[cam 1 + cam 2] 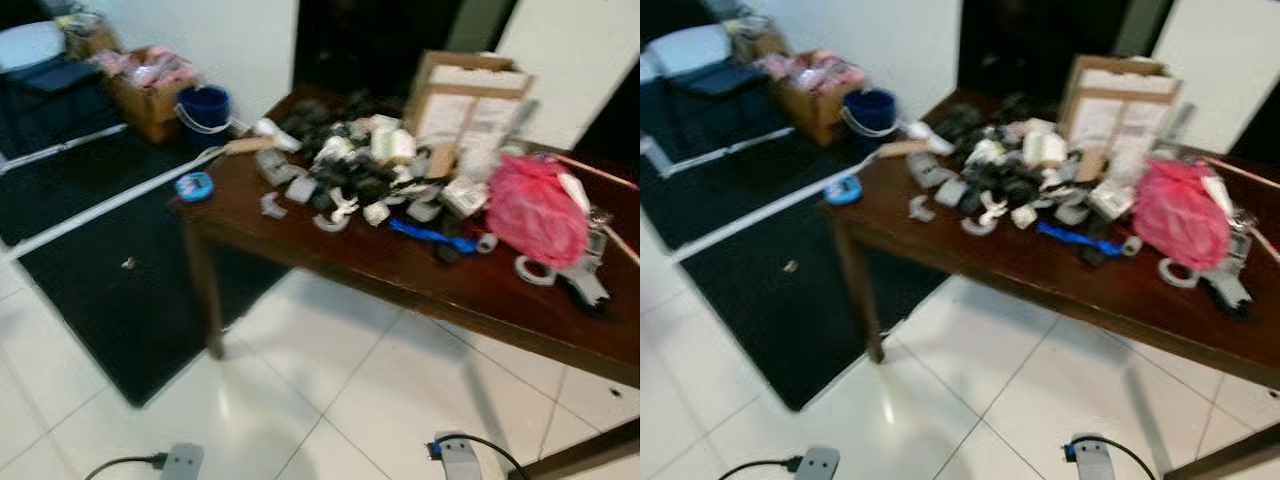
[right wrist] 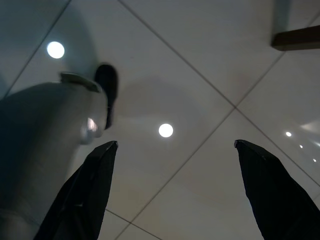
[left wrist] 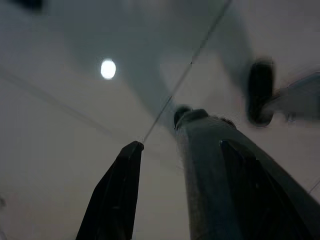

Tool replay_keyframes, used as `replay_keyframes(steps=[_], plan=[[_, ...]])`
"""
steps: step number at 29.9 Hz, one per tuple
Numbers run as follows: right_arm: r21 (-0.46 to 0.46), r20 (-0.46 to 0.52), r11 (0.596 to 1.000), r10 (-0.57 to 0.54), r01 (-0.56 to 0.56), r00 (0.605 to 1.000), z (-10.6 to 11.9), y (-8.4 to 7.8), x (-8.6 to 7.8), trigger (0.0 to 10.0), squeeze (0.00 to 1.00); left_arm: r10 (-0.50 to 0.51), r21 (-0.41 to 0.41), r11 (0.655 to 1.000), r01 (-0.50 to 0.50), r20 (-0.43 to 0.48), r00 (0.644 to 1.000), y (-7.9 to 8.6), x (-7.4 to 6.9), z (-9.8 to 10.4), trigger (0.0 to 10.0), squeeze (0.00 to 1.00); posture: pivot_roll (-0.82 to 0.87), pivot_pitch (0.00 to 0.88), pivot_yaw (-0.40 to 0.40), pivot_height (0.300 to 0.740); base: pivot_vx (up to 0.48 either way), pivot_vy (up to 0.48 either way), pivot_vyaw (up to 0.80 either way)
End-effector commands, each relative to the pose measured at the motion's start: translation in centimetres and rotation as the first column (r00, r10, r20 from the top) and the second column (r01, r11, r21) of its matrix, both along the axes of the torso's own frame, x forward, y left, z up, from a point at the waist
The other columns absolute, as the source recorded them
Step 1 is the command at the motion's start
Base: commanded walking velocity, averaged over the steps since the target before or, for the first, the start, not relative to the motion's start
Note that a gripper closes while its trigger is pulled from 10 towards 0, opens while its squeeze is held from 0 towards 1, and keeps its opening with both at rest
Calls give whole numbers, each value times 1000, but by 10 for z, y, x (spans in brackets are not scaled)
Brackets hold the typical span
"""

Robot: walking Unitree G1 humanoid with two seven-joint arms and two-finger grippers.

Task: Picking trash to rubbish bin

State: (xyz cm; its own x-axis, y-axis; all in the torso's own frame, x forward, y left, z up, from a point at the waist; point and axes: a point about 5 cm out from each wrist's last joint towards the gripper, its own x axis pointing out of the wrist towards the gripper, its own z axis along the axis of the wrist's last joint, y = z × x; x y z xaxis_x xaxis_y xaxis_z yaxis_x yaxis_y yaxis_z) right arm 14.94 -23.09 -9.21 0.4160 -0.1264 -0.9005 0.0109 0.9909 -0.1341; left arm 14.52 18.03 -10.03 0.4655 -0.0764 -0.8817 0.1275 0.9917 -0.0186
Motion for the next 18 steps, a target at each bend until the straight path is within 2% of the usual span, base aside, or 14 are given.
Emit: replay_keyframes(steps=[1, 7, 18], plan=[[2, -4, 1000, 6, -6, 1000, -1, 2, 0, 10000, 0, -9, -2, 1000, 8, -56, 998, -2, -15, -6, 10000, 0, 48, 67, -37, 740, 285, 0, -800], [-2, -8, 1000, 4, -4, 1000, -1, 1, -2, 10000, 0, -7, 1, 1000, 7, -58, 998, -1, -15, -6, 10000, 0, 48, 71, -37, 740, 272, 0, -800], [-12, -14, 1000, 9, -9, 1000, -1, 0, -3, 10000, 0, 2, 27, 1000, 0, -70, 998, -1, -19, -7, 10000, 0, 50, 76, -37, 740, 0, 0, -800]])
